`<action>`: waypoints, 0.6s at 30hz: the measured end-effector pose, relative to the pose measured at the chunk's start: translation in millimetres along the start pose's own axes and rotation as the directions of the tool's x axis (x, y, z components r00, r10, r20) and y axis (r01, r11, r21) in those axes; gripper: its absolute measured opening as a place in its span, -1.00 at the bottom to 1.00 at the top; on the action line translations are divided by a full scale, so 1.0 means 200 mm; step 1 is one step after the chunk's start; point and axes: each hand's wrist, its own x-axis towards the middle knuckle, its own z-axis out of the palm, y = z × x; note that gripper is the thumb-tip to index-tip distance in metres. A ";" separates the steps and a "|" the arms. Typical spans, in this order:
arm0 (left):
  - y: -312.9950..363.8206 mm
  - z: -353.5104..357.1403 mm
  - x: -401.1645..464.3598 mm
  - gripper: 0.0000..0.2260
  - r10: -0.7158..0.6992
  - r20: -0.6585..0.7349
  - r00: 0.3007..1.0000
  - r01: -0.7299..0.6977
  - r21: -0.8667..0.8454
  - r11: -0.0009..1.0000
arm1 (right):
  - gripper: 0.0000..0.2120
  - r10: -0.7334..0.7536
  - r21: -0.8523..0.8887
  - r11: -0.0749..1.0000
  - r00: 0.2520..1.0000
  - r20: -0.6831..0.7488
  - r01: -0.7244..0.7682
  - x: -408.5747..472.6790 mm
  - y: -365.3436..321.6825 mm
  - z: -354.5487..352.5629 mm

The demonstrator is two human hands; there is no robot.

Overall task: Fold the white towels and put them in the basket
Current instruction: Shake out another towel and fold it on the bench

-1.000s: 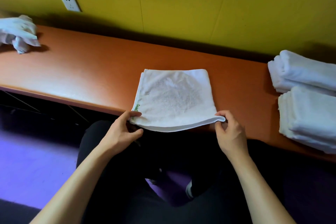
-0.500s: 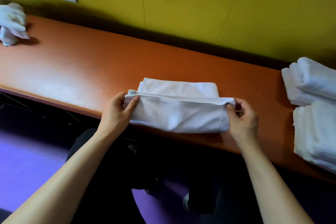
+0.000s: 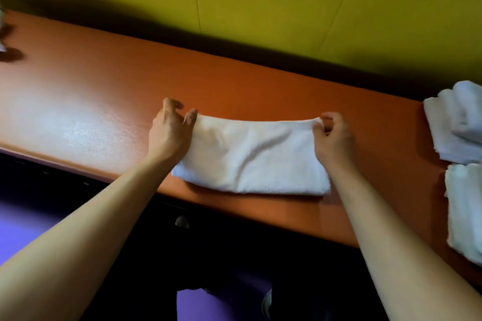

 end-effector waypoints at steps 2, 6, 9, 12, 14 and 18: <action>0.01 0.01 -0.05 -0.63 0.148 -0.024 0.989 -0.142 0.164 0.976 | -0.65 -0.075 -0.199 0.978 0.997 -0.029 0.068 -0.05 0.00 0.01; 0.10 0.08 -0.34 -0.68 0.588 0.137 0.797 -0.600 0.283 0.748 | -0.65 -0.500 -0.285 0.808 0.856 0.131 0.515 -0.13 -0.02 0.04; 0.10 0.17 -0.56 -0.64 0.549 0.368 0.750 -0.657 0.324 0.680 | -0.61 -0.436 -0.314 0.734 0.773 0.462 0.602 -0.17 0.00 0.07; 0.06 0.19 -0.61 -0.53 0.419 0.468 0.778 -0.592 0.323 0.738 | -0.54 -0.282 -0.357 0.778 0.796 0.536 0.517 -0.20 0.06 0.05; 0.05 0.20 -0.59 -0.49 0.388 0.511 0.767 -0.592 0.330 0.736 | -0.53 -0.232 -0.395 0.796 0.834 0.501 0.458 -0.25 0.06 0.03; 0.08 0.22 -0.55 -0.42 0.350 0.514 0.783 -0.576 0.388 0.719 | -0.51 -0.157 -0.521 0.767 0.897 0.414 0.375 -0.48 0.00 -0.03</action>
